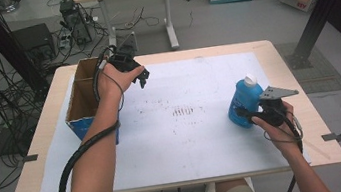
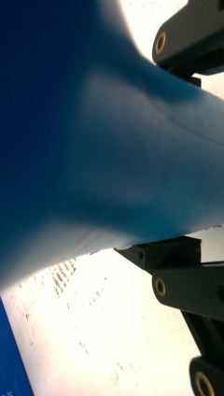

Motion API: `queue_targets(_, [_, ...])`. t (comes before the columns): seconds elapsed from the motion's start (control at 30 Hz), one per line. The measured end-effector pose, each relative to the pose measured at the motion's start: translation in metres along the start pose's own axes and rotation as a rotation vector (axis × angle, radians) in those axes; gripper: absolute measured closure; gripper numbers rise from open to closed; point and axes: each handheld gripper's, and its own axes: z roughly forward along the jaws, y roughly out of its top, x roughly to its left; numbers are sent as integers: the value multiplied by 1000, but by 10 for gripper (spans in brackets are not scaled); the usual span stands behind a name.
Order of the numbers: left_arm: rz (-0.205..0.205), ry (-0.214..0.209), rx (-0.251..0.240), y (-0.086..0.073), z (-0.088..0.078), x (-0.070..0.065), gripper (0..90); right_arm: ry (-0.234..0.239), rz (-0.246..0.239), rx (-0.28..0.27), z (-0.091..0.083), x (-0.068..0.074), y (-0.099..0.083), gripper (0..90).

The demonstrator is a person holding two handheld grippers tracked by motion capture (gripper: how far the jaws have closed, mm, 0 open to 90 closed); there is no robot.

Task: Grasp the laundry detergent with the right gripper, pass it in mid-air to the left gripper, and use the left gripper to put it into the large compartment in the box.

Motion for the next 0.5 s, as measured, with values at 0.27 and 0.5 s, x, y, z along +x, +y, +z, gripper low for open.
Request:
queue_targets(0.27, [1,2,2,0,0,0,60,1,-3,-2,0,0,0,420])
queue_targets(0.5, [4,1,1,0,-1,0,60,1,-5,-7,0,0,-1,429])
